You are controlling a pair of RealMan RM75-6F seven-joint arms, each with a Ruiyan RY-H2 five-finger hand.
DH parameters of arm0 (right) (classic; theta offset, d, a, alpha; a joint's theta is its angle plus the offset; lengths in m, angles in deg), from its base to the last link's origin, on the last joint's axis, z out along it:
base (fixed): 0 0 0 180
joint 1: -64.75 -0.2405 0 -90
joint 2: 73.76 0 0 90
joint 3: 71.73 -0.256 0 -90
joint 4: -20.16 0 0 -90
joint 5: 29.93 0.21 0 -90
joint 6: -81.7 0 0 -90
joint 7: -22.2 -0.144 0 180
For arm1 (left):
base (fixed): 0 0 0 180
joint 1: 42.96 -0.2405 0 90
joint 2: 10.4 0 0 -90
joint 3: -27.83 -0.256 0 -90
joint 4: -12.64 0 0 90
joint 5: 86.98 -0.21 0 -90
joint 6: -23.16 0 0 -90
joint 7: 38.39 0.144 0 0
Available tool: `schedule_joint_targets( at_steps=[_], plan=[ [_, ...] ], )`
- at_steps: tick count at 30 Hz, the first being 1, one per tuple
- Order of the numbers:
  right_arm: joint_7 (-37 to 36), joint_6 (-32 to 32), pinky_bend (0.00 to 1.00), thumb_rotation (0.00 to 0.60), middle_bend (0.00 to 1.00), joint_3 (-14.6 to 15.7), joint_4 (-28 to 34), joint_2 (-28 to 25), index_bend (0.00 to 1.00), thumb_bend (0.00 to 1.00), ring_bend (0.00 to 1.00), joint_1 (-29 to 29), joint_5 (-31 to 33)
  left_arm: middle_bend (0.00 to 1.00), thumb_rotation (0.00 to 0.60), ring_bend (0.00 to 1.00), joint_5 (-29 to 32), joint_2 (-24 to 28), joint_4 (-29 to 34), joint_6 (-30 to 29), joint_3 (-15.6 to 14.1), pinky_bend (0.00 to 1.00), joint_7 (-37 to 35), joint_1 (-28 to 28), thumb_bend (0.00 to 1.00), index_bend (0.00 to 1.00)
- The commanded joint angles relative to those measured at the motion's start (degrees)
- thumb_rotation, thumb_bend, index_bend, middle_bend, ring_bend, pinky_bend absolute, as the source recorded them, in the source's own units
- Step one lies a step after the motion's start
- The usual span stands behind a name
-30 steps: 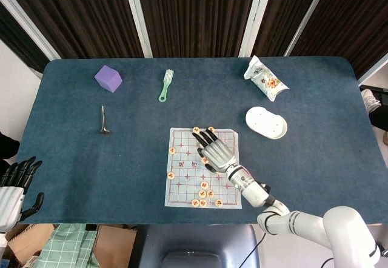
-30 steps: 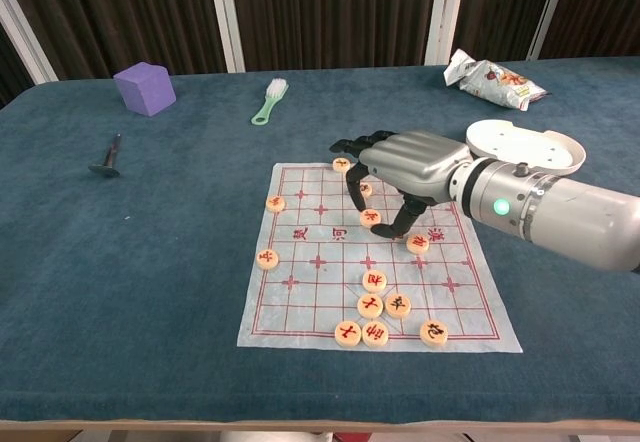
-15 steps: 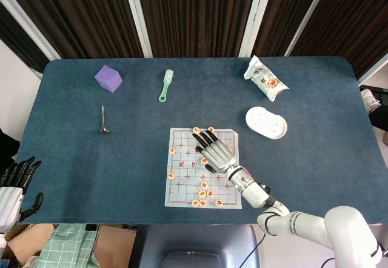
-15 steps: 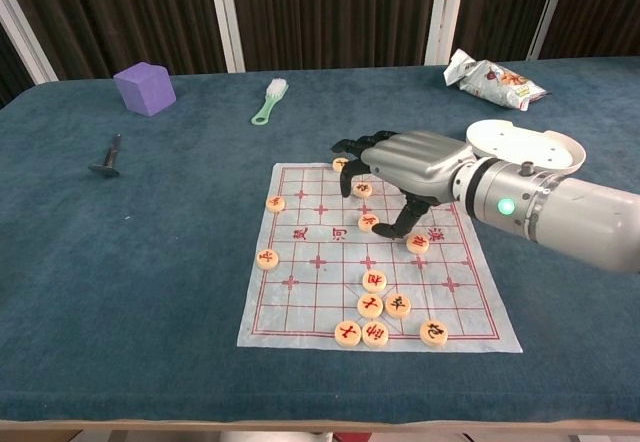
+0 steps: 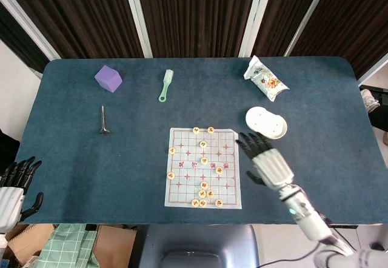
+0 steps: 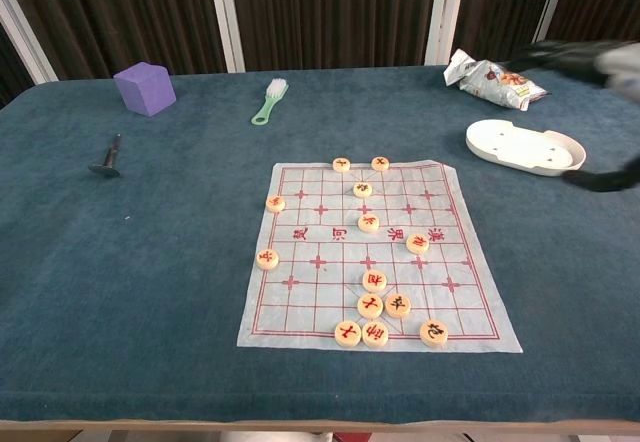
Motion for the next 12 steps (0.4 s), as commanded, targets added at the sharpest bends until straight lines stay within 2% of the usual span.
schedule_joint_targets(
  at_steps=[1,4,7,12],
  plan=[
    [-6.98,16.17,0.00,0.600,0.00,8.48,-0.89,-7.04,0.00,0.39,0.00,16.30,-2.95,0.00,0.600,0.00,-0.11,-0.58,-0.21,-0.08,0.18,0.03,0.72,0.15,0.46,0.00],
    [-10.93,17.58,0.00,0.600,0.00,8.87,-6.12,-5.84,0.00,0.39,0.00,19.70,-2.19,0.00,0.600,0.00,-0.28,-1.00,-0.21,0.86,0.04,0.03,0.94,0.67,0.46,0.00],
    [-14.87,18.32,0.00,0.600,0.00,7.98,-7.19,-6.89,0.00,0.39,0.00,20.30,-3.83,0.00,0.600,0.00,-0.50,-1.77,-0.13,1.73,0.03,0.03,2.20,1.28,0.46,0.00],
    [-16.66,18.69,0.00,0.600,0.00,6.76,-8.44,-7.25,0.00,0.39,0.00,21.39,-4.74,0.00,0.600,0.00,-1.10,-2.68,0.12,1.81,-0.35,0.03,4.31,1.35,0.46,0.00]
  ],
)
